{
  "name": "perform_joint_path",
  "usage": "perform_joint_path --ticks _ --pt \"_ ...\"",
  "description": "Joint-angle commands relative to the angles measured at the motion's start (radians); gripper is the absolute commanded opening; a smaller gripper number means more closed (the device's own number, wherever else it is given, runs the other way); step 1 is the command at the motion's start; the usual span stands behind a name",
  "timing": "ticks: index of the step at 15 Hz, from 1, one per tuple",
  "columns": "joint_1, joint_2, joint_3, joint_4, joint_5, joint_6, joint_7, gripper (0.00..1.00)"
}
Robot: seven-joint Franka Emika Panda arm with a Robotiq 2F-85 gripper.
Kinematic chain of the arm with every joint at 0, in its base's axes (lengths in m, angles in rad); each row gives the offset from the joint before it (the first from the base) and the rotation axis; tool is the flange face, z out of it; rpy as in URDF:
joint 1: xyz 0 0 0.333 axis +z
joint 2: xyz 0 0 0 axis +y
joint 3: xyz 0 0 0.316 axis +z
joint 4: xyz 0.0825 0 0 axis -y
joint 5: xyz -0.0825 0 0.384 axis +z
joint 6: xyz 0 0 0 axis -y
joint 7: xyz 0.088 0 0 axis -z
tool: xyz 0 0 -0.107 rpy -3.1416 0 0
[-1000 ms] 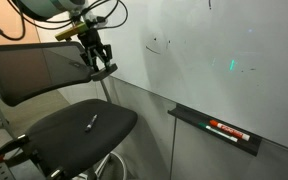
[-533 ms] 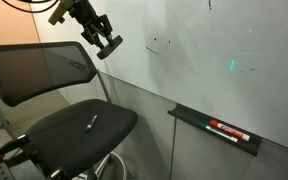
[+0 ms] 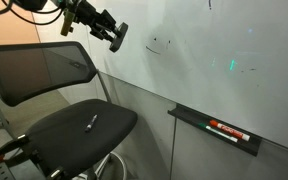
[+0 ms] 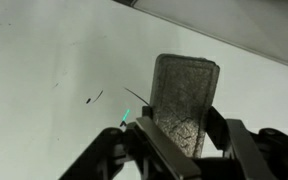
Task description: Pick up the black eraser and erase all the black writing from the whiteboard
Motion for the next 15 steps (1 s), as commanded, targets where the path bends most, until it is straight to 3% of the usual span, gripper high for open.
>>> perform_joint_path --ticks 1,9,15 --pt "0.011 0.082 0.002 0.081 -0.209 0.008 0.271 0.31" --pt "0.002 0.316 -0.044 0.172 -0.604 0.043 0.76 0.31" --pt "-0.008 0.406 -0.035 0.287 -0.746 0.008 0.837 0.31"
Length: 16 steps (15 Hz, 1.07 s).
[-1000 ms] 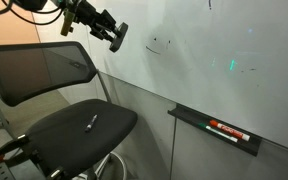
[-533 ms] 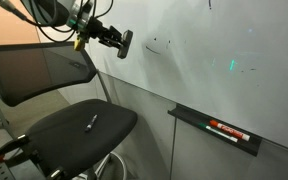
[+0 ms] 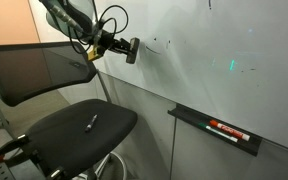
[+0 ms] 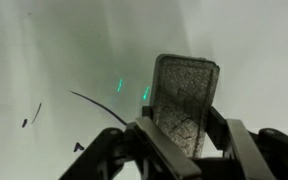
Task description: Pick up the black eraser and erase all the black writing from the whiteboard
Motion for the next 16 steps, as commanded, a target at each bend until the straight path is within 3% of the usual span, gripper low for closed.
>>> perform_joint_path --ticks 1,7,16 --pt "-0.011 0.057 0.003 0.09 -0.059 -0.019 0.02 0.31" --pt "-0.046 0.097 -0.023 0.139 -0.035 -0.07 -0.013 0.31" --pt "-0.081 0.037 -0.056 0.098 -0.012 -0.112 -0.061 0.31"
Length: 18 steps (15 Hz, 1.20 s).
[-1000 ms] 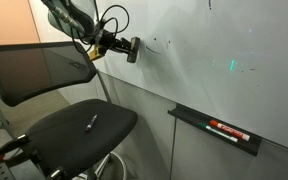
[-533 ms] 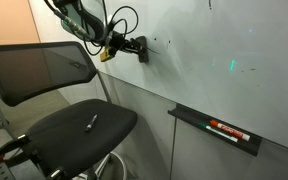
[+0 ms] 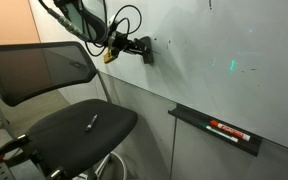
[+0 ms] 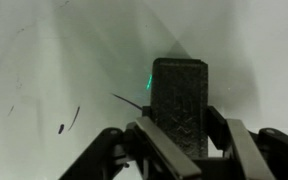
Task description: Pick up the black eraser and erase all the black writing from the whiteboard
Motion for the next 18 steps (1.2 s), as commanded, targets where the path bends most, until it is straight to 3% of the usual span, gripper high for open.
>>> perform_joint_path --ticks 1,10,18 --pt "-0.035 -0.044 -0.033 0.021 0.015 -0.043 -0.054 0.31" --pt "-0.084 -0.091 -0.097 0.02 0.084 -0.08 -0.11 0.31" --pt "-0.095 -0.137 -0.127 0.033 0.168 -0.243 -0.164 0.31"
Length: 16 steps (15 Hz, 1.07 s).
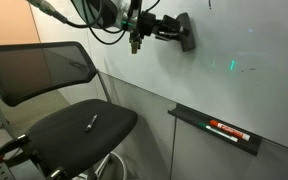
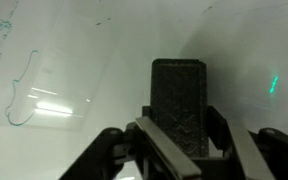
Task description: Pick up the black eraser and erase all the black writing from the whiteboard
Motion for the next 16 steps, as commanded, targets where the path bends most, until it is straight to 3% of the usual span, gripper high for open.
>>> perform_joint_path --ticks 1,5,9,12,16 --pt "-0.003 -0.023 -0.009 0.075 0.016 -0.074 -0.072 0.31" --pt "-0.009 -0.104 0.001 0.029 0.037 0.079 -0.117 0.31" --pt "0.018 -0.214 0.018 -0.041 0.128 0.229 -0.296 0.31" --pt "0.05 -0.302 0.033 -0.077 0.246 0.227 -0.463 0.31" --pt "0.106 -0.374 0.048 -0.136 0.528 0.289 -0.78 0.31"
